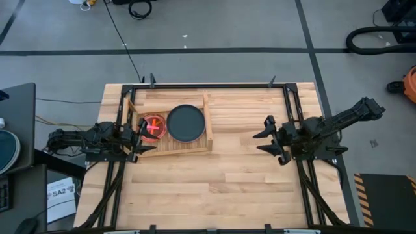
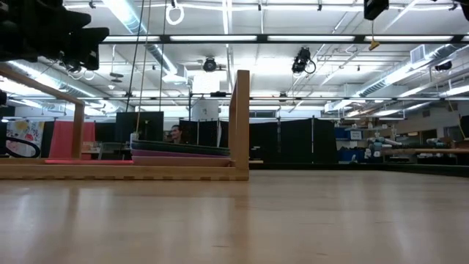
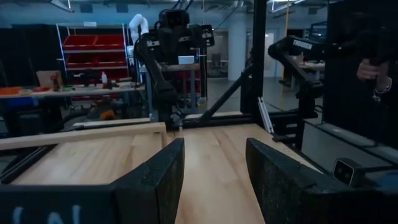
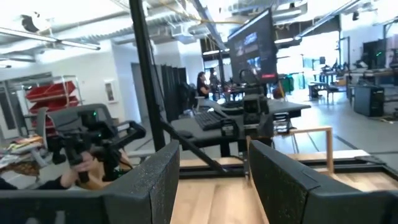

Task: Place and stack plates onto a shelf
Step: Return to Home Position

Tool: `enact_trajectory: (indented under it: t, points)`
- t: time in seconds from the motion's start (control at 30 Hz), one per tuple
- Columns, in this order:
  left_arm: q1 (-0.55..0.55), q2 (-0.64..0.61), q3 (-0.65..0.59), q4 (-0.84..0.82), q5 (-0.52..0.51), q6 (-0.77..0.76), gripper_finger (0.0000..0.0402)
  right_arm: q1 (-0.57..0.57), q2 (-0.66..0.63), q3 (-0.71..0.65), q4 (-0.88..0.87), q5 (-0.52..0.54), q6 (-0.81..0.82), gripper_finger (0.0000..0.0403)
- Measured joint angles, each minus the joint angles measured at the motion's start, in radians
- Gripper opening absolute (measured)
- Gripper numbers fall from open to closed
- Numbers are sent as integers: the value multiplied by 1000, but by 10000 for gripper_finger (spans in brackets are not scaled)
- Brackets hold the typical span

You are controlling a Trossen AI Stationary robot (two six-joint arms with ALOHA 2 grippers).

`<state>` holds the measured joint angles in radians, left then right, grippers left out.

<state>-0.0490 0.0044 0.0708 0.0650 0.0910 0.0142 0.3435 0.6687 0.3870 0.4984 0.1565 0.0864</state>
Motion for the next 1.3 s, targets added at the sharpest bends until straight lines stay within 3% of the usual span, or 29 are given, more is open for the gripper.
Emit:
enact_trajectory:
  t: [0.23, 0.43, 0.67, 1.1, 1.3]
  points:
    - [0, 0, -2, 4, -11, 40, 176, -36, -213, 0, -226, 10, -1, 199]
    - [0, 0, -2, 3, -52, 51, 176, -55, -393, 0, -442, 88, -10, 199]
    - [0, 1, -2, 3, -53, 58, 176, -59, -518, 0, -671, 150, -11, 199]
    - [0, 1, -2, 2, -53, 58, 176, -61, -668, -139, -648, 165, -11, 199]
    - [0, 2, -2, -5, -58, 59, 176, -89, -668, -185, -622, 192, 0, 199]
